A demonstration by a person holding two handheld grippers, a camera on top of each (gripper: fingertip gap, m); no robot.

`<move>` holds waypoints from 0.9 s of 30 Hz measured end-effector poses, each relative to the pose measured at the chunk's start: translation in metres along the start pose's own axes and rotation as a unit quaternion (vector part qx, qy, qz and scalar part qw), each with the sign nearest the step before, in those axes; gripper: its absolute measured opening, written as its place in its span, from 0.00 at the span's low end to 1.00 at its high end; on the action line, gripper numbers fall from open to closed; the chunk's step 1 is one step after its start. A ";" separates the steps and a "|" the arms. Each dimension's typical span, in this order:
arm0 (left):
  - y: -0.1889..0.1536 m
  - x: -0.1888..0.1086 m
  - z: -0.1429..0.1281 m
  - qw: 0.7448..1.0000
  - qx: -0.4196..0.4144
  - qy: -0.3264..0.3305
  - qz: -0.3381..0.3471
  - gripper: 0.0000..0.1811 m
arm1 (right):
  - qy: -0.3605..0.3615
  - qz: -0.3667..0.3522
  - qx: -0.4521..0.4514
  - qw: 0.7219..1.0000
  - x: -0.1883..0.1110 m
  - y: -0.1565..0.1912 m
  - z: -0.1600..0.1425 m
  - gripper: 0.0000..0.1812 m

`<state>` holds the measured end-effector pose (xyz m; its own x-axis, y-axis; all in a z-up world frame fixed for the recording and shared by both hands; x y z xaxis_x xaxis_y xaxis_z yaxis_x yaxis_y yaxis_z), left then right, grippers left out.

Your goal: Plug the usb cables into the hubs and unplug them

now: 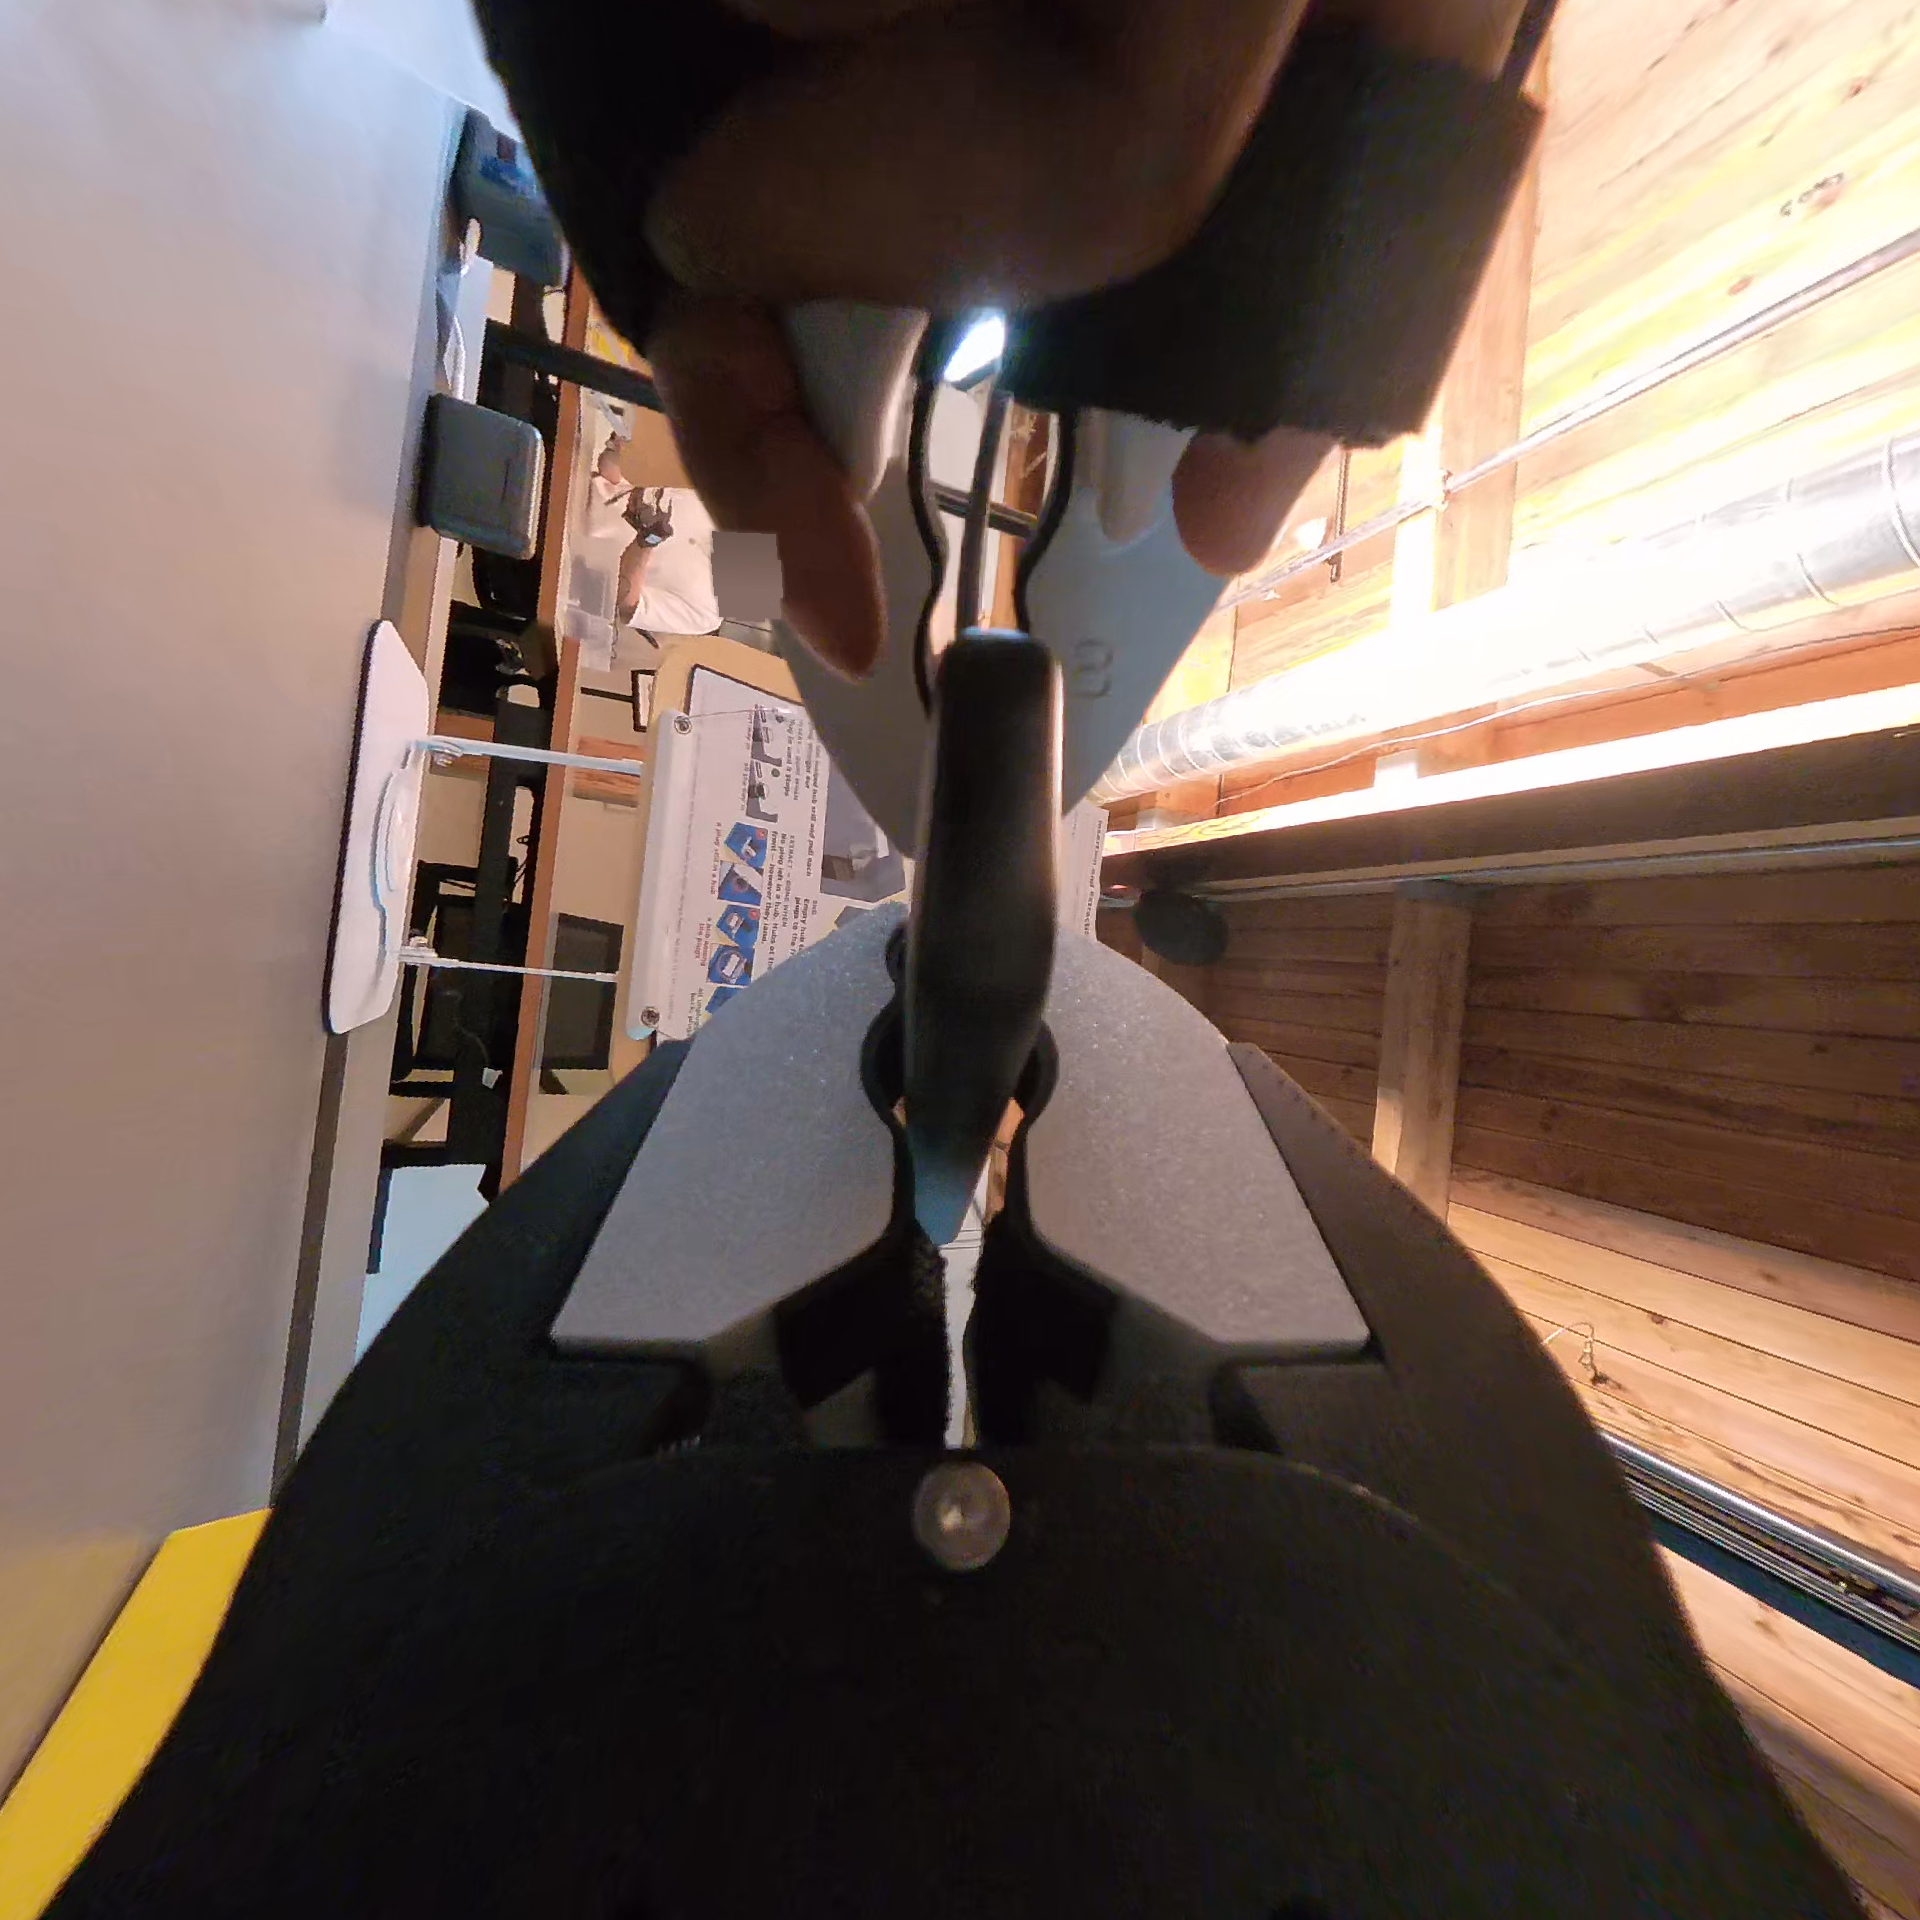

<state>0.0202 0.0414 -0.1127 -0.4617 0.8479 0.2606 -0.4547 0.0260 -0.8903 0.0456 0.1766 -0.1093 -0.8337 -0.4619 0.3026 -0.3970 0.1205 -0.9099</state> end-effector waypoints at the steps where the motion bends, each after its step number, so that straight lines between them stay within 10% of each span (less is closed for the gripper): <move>1: 0.001 0.000 0.000 1.000 -0.006 -0.002 -0.001 0.04 | 0.000 0.001 0.000 1.000 0.000 0.000 0.000 0.07; 27: 0.013 -0.007 -0.003 0.999 -0.020 0.034 -0.030 0.05 | -0.026 0.036 0.013 0.999 0.003 0.004 0.005 0.07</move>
<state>0.0196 0.0370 -0.1274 -0.3807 0.8786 0.2882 -0.4480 0.0974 -0.8887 0.0439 0.1712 -0.1139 -0.8379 -0.4985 0.2223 -0.3265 0.1315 -0.9360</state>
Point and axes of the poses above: each gripper's, where its closed fingertips meet, x out along the fingers, z out of its top, y = z × x across the jaws, the point moved 10 cm from there along -x, back along the fingers, and after that the axes turned 2 degrees about x, right-handed, at the moved point
